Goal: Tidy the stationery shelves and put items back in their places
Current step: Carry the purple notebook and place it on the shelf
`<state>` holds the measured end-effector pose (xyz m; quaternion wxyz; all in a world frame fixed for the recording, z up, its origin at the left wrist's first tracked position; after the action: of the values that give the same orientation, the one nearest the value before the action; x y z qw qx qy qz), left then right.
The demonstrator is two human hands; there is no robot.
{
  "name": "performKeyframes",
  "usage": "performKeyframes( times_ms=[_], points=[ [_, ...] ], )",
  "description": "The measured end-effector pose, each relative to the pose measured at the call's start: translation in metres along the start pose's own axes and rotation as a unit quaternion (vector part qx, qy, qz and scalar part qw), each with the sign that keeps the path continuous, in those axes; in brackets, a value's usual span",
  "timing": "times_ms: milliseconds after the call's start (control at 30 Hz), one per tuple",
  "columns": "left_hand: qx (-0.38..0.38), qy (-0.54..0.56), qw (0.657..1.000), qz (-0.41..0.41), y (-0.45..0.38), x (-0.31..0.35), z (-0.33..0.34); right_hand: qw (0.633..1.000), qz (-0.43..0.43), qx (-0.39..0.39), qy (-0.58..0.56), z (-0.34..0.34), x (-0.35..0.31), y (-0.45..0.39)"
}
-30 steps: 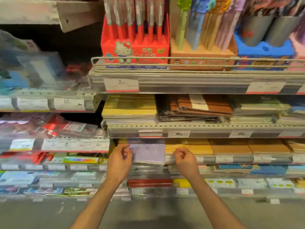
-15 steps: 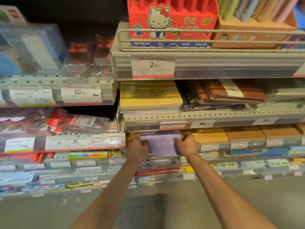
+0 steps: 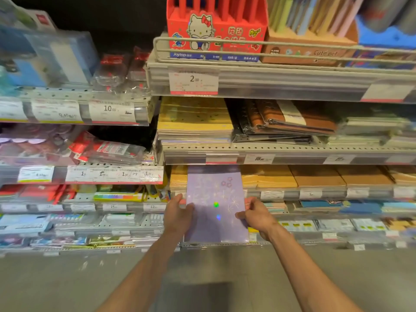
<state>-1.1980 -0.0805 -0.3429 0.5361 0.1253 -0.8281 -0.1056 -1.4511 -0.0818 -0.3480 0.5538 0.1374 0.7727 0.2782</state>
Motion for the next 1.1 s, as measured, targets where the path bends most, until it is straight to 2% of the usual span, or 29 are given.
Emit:
performKeyframes(
  times_ms=[200,433,700,867,1100],
  points=[
    [0.021,0.088,0.996,-0.021,0.078,-0.012,0.021,0.999,-0.022,-0.038,0.020,-0.003,0.041,0.064],
    [0.054,0.141,0.987,0.053,0.152,0.014,0.024,0.994,-0.087,-0.061,-0.005,-0.019,0.045,0.136],
    [0.061,0.160,0.972,0.161,0.171,0.095,-0.034,0.977,-0.196,-0.064,-0.051,-0.031,-0.043,0.179],
    [0.059,0.176,0.965,0.185,0.147,0.137,-0.079,0.973,-0.216,-0.039,-0.073,-0.025,-0.101,0.176],
    [0.018,0.213,0.961,0.176,0.100,0.156,-0.122,0.971,-0.192,-0.025,-0.143,-0.007,-0.159,0.138]
  ],
)
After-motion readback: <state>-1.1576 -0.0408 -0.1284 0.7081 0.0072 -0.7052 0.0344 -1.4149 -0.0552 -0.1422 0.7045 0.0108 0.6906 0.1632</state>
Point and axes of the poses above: each hand's wrist, its own y-axis away from the middle knuckle, its own z-axis out of the palm, x = y × z, the point moved 8 cm from there along -y, towards the middle knuckle, and after that the axes turned 13 degrees about -x, right-handed, at the moved point
